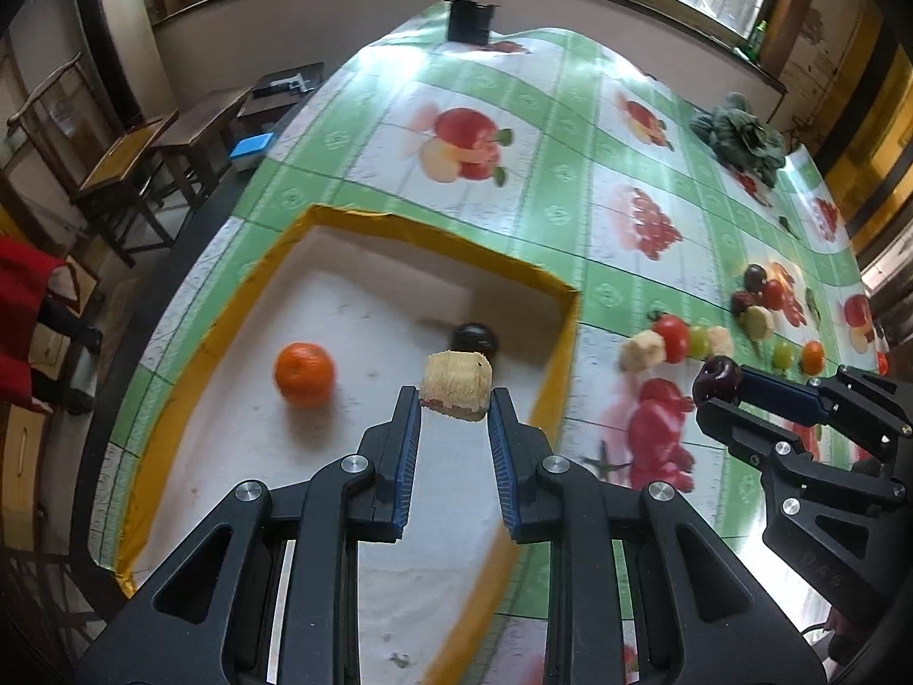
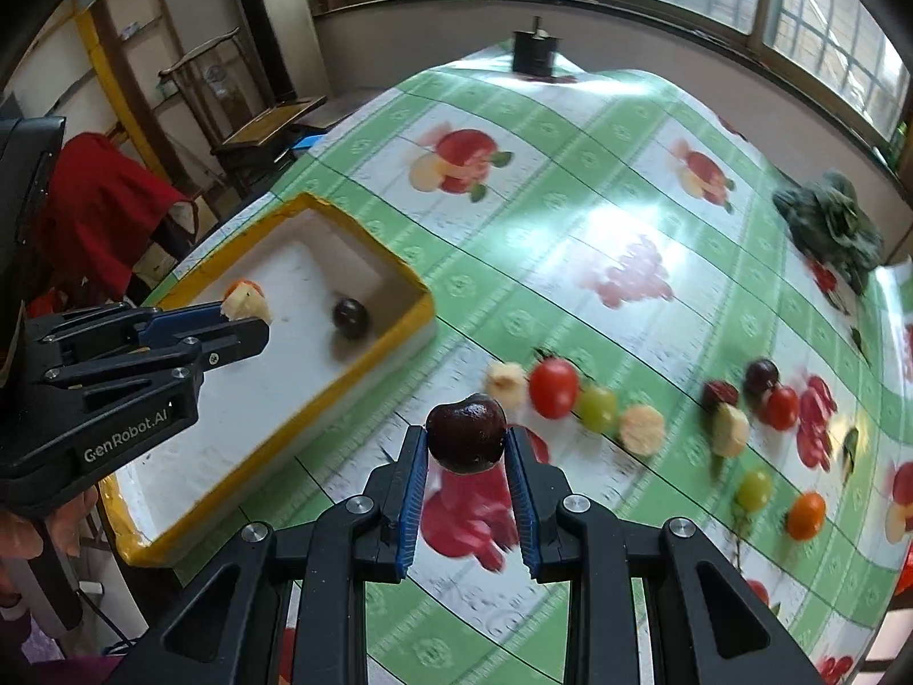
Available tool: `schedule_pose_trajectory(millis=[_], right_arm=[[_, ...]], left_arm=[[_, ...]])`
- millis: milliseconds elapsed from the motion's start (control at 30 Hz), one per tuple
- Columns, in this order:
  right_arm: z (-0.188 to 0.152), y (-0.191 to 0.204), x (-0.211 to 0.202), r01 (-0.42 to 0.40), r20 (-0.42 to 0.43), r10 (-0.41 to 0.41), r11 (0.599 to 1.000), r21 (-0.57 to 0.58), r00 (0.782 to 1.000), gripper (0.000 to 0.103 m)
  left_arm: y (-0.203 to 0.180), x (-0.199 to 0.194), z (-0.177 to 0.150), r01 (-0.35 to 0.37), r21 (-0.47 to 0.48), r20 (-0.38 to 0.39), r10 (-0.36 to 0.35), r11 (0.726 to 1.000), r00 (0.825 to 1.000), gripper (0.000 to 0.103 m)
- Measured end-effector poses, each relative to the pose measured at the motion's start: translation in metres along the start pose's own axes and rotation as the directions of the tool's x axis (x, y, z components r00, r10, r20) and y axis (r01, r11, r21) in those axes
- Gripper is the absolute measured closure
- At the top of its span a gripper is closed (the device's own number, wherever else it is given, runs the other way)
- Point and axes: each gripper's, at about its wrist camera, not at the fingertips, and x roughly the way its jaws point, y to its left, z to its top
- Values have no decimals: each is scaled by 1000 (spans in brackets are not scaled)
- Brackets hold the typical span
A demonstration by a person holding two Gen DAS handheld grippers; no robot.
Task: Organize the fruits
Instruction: 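Carry the cube and cherry into the white tray and open both grippers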
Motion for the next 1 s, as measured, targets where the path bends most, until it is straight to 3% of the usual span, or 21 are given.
schedule_pose_trajectory(millis=[533, 1000], right_arm=[[32, 44, 27, -33, -25, 31, 995, -92, 999, 76], [48, 67, 55, -84, -68, 74, 985, -151, 995, 76]], left_arm=[[47, 14, -7, -35, -65, -35, 33, 997, 999, 80], [60, 25, -14, -56, -87, -61, 51, 995, 997, 80]])
